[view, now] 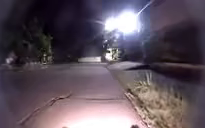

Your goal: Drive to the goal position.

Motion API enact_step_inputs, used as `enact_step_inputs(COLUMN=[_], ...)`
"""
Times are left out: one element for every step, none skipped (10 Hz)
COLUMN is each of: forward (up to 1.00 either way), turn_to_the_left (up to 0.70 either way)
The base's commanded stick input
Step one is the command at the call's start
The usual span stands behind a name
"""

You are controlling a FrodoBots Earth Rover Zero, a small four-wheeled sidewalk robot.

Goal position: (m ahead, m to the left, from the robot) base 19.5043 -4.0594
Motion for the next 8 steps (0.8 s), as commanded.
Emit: enact_step_inputs(forward=[0.60,0.60,0.60,0.60,0.60,0.60,0.60,0.60], turn_to_the_left=[0.00,0.00,0.00,0.00,0.00,0.00,0.00,0.00])
